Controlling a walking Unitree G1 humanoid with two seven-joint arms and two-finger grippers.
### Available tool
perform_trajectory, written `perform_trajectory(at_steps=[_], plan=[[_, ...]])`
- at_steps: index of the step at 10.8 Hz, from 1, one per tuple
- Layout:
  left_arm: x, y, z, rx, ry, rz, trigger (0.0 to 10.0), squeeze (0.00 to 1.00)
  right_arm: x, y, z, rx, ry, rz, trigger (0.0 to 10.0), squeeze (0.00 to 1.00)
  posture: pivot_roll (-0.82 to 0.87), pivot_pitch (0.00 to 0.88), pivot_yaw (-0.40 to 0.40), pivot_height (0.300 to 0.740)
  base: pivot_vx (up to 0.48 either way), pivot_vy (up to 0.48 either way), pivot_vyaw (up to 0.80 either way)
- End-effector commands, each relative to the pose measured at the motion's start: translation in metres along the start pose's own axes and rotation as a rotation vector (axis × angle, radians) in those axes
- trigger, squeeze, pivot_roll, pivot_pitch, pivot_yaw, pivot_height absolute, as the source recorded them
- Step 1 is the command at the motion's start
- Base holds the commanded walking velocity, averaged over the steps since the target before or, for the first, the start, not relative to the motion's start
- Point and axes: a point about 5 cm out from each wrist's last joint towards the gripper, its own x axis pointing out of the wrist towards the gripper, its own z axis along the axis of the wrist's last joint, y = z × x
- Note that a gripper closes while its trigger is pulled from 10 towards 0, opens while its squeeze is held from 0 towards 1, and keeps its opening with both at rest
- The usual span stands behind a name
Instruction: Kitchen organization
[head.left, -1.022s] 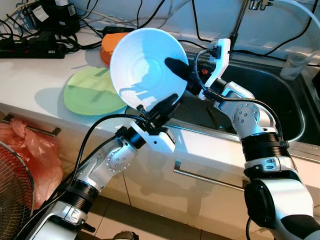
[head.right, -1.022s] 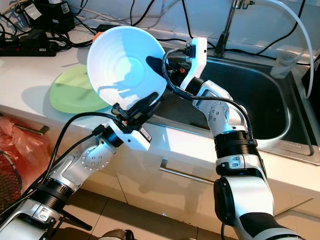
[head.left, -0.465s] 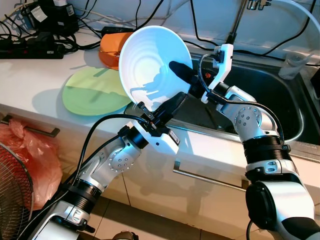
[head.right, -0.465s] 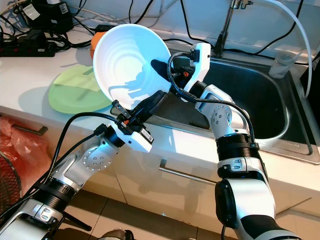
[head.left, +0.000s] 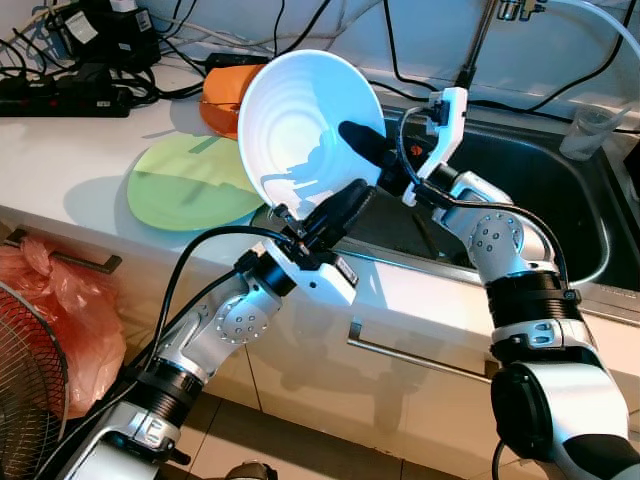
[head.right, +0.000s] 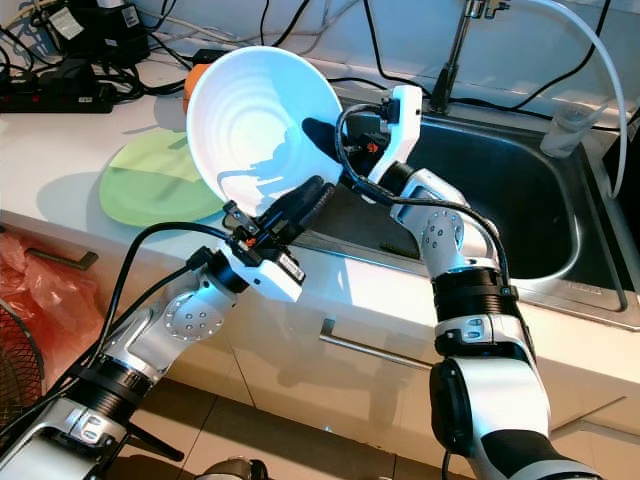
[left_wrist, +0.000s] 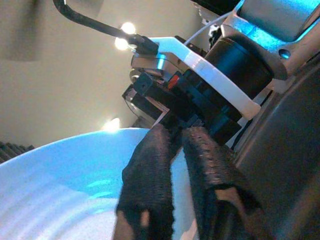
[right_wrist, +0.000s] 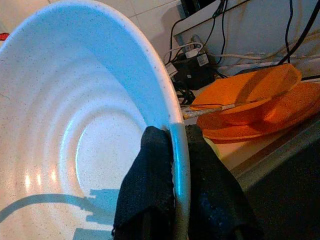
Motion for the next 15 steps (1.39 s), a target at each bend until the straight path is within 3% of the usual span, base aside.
perform_trajectory(at_steps=[1,11,14,15], plan=[[0.013,0.019,0.006,0.017,-0.048,0.084,10.0,1.0,0.0,-0.001,-0.013,0.004,0.065,-0.007,0.0,0.0,0.03,0.052,-0.023,0.74,0.0,0.0,0.0],[0.013,0.019,0.012,-0.013,-0.074,0.09,10.0,1.0,0.0,-0.01,-0.021,0.019,0.031,-0.137,0.0,0.0,0.04,0.028,-0.022,0.74,0.0,0.0,0.0],[0.016,0.024,0.013,-0.013,-0.079,0.101,10.0,1.0,0.0,-0.013,-0.025,0.024,0.028,-0.169,0.0,0.0,0.04,0.027,-0.018,0.74,0.0,0.0,0.0],[0.016,0.03,0.015,-0.027,-0.071,0.126,10.0,1.0,-0.002,-0.019,-0.027,0.004,0.028,-0.241,0.0,0.0,0.04,0.03,-0.016,0.74,0.0,0.0,0.0]])
